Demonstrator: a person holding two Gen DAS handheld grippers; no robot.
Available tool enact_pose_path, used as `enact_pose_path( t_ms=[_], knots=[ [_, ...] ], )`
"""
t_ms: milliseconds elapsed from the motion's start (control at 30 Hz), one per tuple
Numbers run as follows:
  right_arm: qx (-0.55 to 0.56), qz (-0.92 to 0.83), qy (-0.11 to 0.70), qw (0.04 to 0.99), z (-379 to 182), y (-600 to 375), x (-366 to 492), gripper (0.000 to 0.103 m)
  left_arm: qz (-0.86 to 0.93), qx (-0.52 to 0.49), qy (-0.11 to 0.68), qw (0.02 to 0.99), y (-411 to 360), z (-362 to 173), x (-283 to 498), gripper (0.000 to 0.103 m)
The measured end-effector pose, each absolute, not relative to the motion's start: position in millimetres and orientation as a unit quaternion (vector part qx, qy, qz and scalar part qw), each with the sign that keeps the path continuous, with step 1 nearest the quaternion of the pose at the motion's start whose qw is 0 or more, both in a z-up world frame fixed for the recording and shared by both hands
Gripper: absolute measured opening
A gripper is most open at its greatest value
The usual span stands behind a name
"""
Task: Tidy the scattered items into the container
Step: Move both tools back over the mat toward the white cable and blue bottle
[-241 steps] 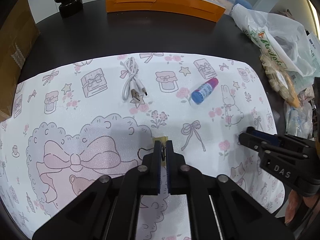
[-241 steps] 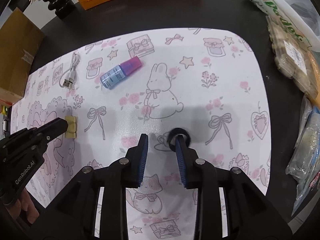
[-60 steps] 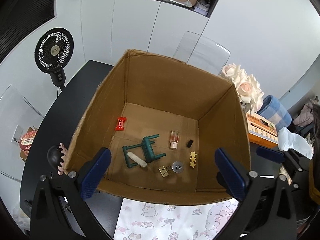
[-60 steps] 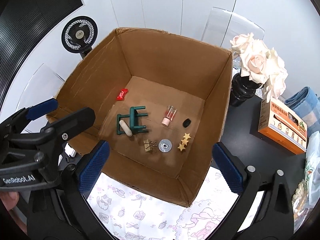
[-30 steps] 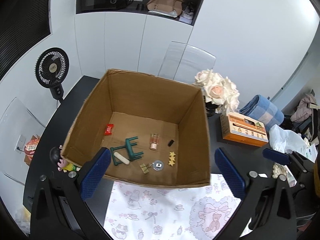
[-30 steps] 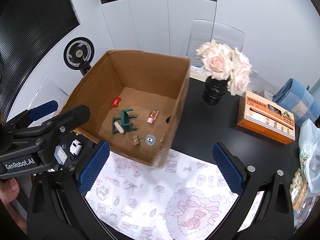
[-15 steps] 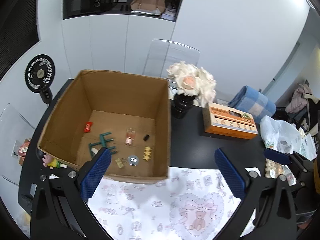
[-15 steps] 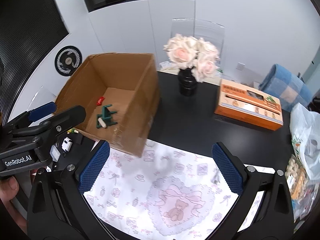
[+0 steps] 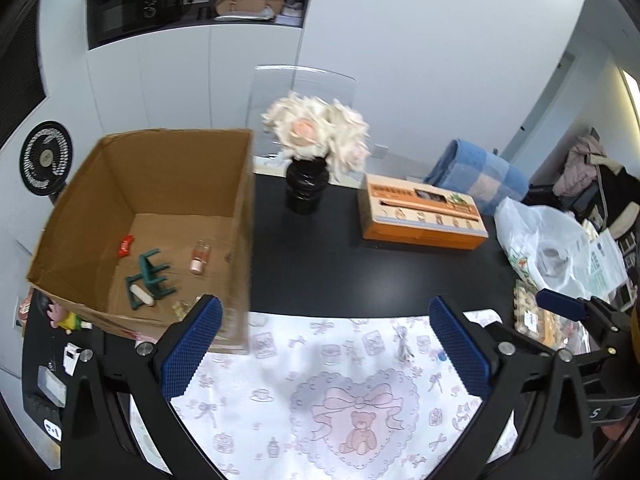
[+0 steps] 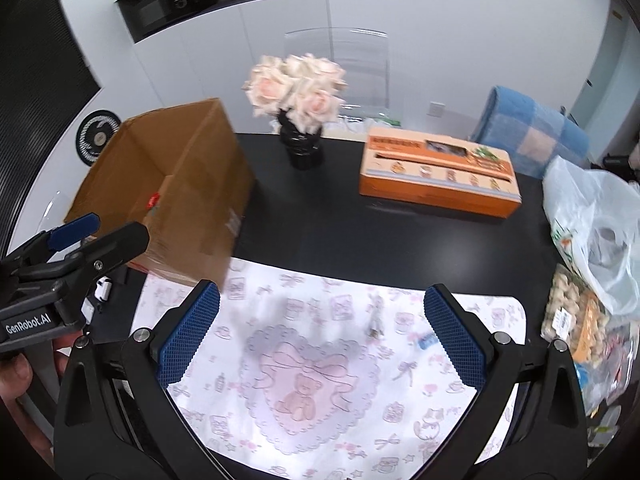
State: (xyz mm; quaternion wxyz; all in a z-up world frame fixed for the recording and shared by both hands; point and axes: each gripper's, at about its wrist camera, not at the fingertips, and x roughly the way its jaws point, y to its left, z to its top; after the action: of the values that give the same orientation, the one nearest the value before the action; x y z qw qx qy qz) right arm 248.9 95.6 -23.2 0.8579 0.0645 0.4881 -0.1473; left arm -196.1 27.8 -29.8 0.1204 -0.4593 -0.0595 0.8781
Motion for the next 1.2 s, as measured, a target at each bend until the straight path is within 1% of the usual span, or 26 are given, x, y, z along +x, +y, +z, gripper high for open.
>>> enact_pose_path(
  t_ms=[400, 900, 1067, 1200],
  knots=[
    [0.083, -0.179, 0.490, 0.849, -63, 40, 214, 0.103, 0.869, -0.472, -0.046, 0.141, 83, -75, -195, 0.103],
    [0.121, -0.210, 0.515, 0.822, -123, -31, 176, 0.103, 0.841, -0.519, -0.018, 0.154, 128, -160, -192, 0.103],
    [0.119, -0.219, 0.526, 0.813, -141, -51, 167, 0.103, 0.832, -0.532, -0.002, 0.157, 149, -185, -192, 0.103],
    [0.148, -0.214, 0.534, 0.804, -158, -70, 162, 0.103, 0.824, -0.543, 0.011, 0.161, 168, -205, -192, 0.103]
  ],
)
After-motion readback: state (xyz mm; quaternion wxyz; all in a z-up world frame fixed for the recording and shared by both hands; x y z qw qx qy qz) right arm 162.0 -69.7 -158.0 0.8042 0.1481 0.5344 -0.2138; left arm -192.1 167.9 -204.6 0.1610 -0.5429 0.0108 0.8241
